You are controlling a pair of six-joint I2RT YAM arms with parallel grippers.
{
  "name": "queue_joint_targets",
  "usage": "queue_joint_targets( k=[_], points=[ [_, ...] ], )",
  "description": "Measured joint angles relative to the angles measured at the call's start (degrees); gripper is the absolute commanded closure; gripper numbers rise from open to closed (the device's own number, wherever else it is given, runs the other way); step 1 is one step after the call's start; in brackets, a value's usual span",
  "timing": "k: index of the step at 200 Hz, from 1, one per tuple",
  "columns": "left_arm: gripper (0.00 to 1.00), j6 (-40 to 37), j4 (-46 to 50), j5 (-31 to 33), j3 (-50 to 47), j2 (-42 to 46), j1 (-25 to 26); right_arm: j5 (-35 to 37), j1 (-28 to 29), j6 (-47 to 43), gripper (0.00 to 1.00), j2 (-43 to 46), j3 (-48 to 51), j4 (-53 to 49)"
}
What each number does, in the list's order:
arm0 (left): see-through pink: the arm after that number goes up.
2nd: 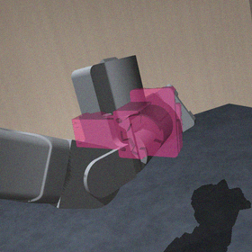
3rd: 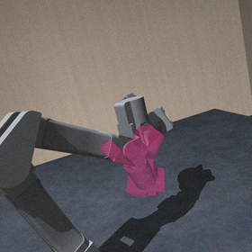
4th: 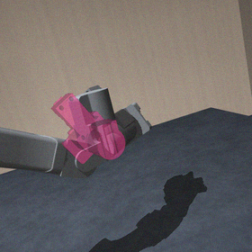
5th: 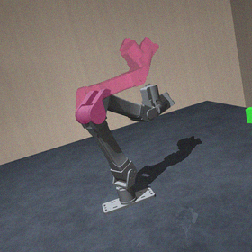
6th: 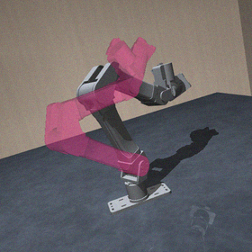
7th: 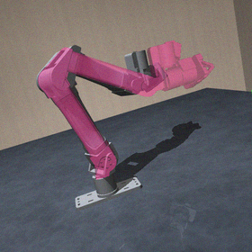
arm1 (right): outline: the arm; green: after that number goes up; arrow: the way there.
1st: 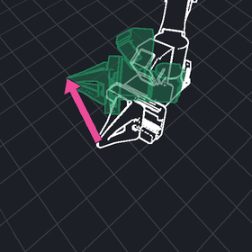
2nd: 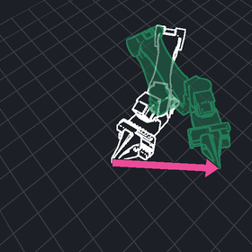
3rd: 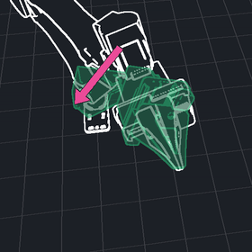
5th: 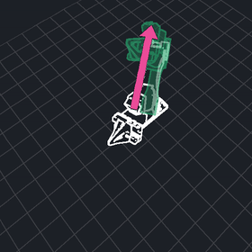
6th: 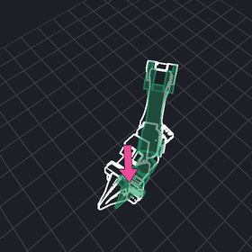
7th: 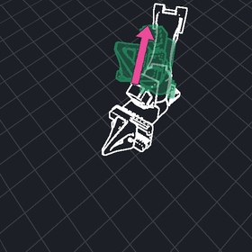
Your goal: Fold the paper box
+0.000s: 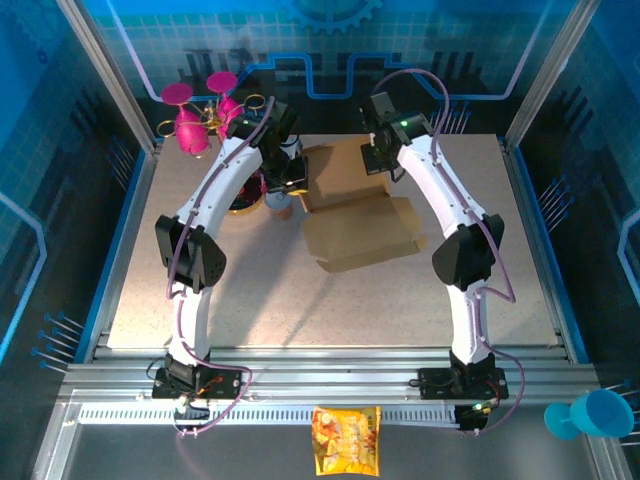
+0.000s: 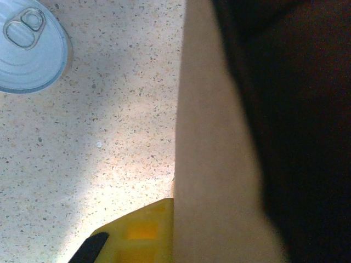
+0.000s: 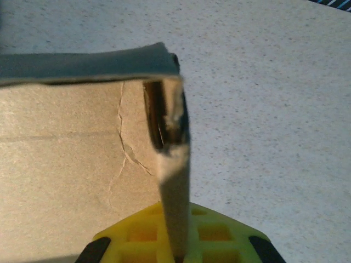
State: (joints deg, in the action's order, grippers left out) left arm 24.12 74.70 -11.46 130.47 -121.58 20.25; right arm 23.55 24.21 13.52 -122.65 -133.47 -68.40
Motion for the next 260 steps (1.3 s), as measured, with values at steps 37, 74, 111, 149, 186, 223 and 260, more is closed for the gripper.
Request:
queue_joint_targets(
  k=[37, 74, 111, 149, 186, 223, 260],
  points=[
    [1.00, 0.02, 0.20, 0.02, 0.00, -0.22, -0.04, -0.66, 0.20, 0.15, 0.94, 1.64, 3.85, 2.14],
    [1.00, 0.66, 1.38, 0.04, 0.15, -0.24, -0.61, -9.27, -1.73, -1.05, 0.68, 6.19, 11.41, 6.71],
    [1.00, 1.49, 1.36, 0.04, 0.28, -0.24, -1.66, -17.09, -2.91, -1.55, 0.63, 9.33, 16.48, 10.21],
    [1.00, 1.49, 1.36, 0.02, 0.28, -0.24, -1.73, -18.25, -3.45, -1.66, 0.66, 9.84, 18.05, 11.17],
    [1.00, 1.49, 1.38, 0.02, 0.28, -0.24, -1.73, -17.20, -3.74, -2.21, 0.65, 8.68, 15.23, 11.50],
    [1.00, 1.49, 1.40, 0.02, 0.28, -0.24, -1.73, -14.91, -3.61, -3.26, 0.66, 5.51, 9.66, 11.52],
    [1.00, 1.49, 1.46, 0.02, 0.28, -0.24, -1.73, -12.70, -3.30, -3.54, 0.69, 3.54, 8.59, 11.21]
  ],
)
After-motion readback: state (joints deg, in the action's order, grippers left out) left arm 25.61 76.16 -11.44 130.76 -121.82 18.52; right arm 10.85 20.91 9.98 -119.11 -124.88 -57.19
